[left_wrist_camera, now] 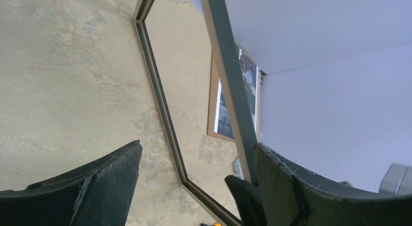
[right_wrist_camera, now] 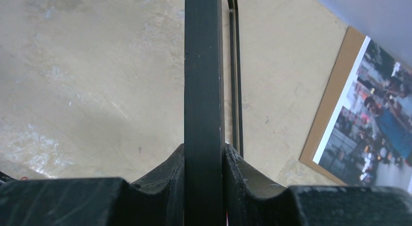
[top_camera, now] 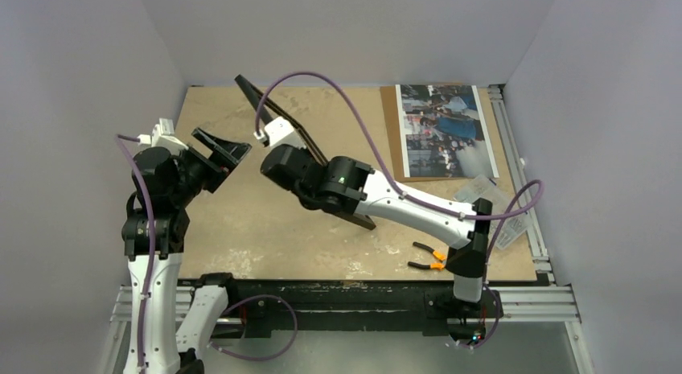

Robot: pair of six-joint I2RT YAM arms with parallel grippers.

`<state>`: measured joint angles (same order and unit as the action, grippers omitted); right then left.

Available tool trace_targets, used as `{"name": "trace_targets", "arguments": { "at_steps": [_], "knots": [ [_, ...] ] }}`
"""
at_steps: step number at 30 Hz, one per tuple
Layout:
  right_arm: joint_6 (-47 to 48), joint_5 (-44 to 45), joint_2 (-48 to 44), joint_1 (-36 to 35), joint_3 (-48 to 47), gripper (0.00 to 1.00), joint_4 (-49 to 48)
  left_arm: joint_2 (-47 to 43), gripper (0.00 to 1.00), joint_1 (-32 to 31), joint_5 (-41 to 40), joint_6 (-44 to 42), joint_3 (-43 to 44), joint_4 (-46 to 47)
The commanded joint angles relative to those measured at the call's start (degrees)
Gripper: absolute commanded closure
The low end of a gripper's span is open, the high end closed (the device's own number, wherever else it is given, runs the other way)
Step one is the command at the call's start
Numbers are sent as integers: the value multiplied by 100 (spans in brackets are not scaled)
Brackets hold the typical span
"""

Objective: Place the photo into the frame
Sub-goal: Turn over the photo frame at the center of the board.

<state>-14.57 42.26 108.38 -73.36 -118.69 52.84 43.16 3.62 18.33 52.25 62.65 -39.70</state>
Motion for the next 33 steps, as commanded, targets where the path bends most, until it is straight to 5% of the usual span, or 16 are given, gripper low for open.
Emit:
{"name": "trace_targets", "arguments": {
  "at_steps": [1, 22, 33],
  "knots": [
    [-987, -1043, -422, 226, 378, 100, -273, -90, 17, -16, -84, -184, 175, 261],
    [-2324, -3081, -2474, 2453, 2658, 100, -1173, 408, 18, -11, 682, -311, 94, 469],
    [-2085, -2804, -2780, 2965, 3181, 100, -888, 613, 18, -10, 790, -354, -21, 525]
  ]
}}
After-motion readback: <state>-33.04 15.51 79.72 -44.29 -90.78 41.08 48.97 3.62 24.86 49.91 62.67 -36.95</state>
